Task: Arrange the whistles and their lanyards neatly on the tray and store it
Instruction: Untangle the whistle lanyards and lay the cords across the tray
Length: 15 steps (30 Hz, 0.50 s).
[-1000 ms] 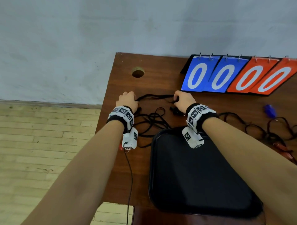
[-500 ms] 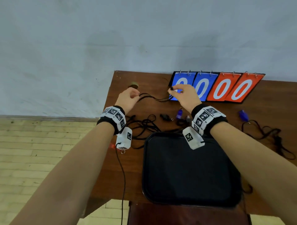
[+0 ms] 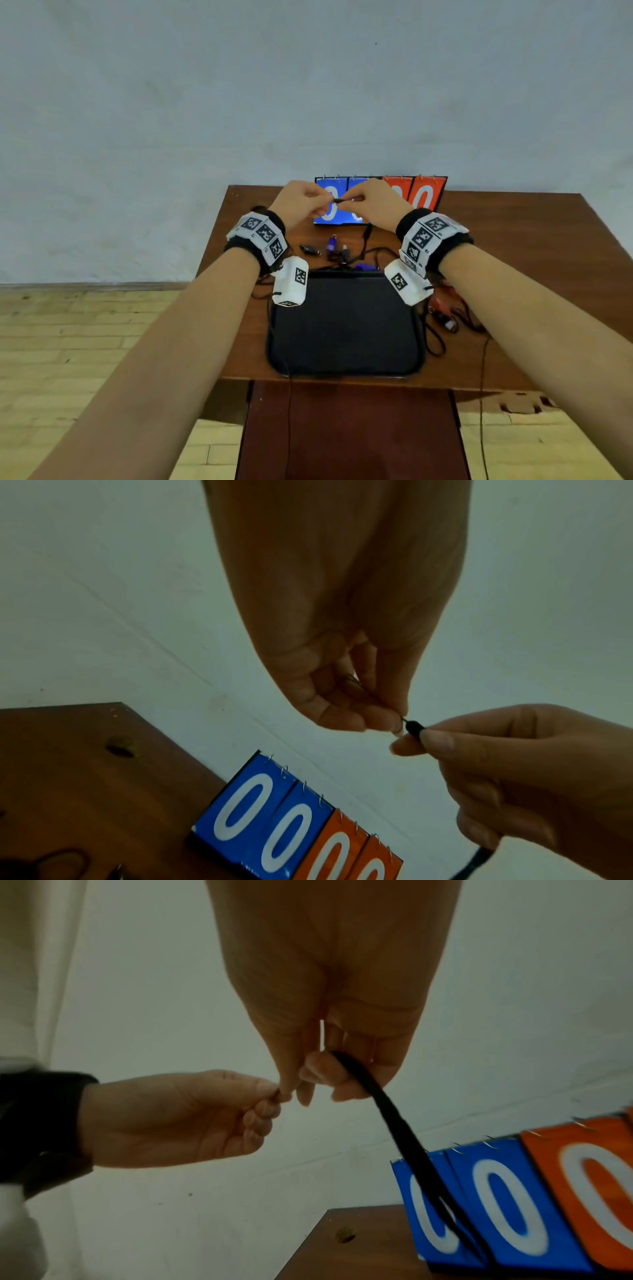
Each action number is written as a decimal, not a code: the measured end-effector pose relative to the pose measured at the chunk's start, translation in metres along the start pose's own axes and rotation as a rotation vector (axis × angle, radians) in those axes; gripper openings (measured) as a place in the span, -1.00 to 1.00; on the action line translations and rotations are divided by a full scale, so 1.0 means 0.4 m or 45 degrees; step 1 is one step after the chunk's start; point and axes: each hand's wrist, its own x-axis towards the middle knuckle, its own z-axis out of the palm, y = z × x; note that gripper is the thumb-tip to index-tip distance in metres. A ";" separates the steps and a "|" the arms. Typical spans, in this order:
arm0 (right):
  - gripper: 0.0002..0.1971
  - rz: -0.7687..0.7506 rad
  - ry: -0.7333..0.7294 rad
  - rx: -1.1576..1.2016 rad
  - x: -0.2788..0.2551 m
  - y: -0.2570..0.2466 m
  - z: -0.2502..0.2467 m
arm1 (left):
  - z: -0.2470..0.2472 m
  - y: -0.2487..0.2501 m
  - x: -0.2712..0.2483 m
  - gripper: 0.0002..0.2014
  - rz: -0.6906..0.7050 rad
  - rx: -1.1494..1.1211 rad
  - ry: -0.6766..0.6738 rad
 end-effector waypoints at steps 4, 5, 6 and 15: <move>-0.70 0.046 -0.028 0.070 -0.097 0.053 -0.002 | 0.051 -0.024 -0.077 -0.87 -0.023 0.143 -0.043; -0.66 0.063 -0.051 0.092 -0.119 0.069 0.000 | 0.057 -0.039 -0.094 -0.89 -0.034 0.176 -0.026; -0.65 0.083 -0.074 0.121 -0.141 0.087 0.001 | 0.060 -0.057 -0.110 -0.91 -0.048 0.203 0.001; -0.81 0.376 -0.124 0.362 -0.222 0.262 0.037 | 0.012 -0.281 -0.172 -0.81 -0.270 0.290 0.253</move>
